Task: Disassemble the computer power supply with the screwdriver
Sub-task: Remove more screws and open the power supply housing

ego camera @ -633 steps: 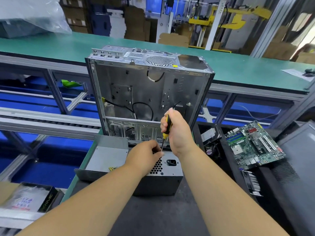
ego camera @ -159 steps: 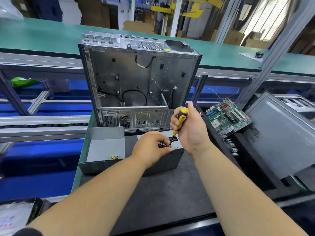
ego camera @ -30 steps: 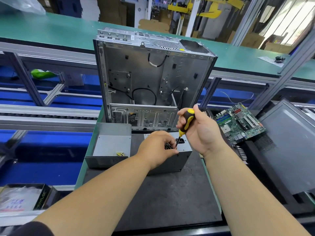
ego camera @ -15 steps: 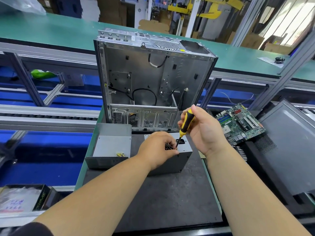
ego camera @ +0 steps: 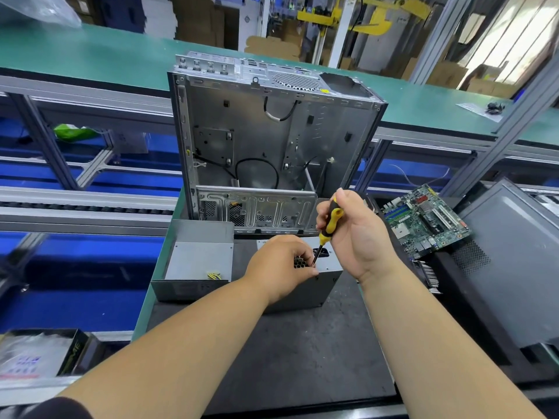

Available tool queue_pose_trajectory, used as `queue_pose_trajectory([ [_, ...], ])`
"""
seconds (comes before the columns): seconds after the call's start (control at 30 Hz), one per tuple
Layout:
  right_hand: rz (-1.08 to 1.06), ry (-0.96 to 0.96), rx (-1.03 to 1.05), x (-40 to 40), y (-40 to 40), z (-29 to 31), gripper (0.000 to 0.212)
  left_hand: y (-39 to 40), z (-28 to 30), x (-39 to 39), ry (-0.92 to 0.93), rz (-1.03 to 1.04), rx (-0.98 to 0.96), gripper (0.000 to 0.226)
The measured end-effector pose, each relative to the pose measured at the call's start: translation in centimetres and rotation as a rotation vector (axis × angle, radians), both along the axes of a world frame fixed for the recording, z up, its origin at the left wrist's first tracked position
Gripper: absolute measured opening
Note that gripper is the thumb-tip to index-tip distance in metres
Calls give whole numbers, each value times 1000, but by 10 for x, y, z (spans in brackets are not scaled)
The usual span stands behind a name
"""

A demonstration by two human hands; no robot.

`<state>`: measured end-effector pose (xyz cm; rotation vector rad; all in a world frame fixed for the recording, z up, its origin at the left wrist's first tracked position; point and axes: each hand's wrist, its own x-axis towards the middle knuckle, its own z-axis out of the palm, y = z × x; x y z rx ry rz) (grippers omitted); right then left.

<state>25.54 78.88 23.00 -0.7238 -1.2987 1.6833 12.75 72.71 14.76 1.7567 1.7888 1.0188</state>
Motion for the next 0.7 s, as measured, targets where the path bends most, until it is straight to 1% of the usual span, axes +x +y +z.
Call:
queue_pose_trajectory([
  [0.1,7,16,-24,3,3,2,26,0,0,-1,3,1,-9,25],
  [0.3,36,54,-87,0,1,1,51,1,1,-1,20,-5,-7,18],
  [0.4,28,56,-89,-5,-2,1,56,0,2,-1,32,-9,-9,20],
  [0.47,35,57,-72,-6,-4,1,52,0,2,-1,37,-13,-8,21],
  [0.57,37,47,-39,-4,-4,1,28,0,2,-1,24,-15,-1,23],
  [0.6,31,38,-32,-3,-3,0,24,0,1,-1,21,-14,0,24],
  [0.7,13,53,-56,2,1,0,22,0,1,-1,30,-7,4,25],
])
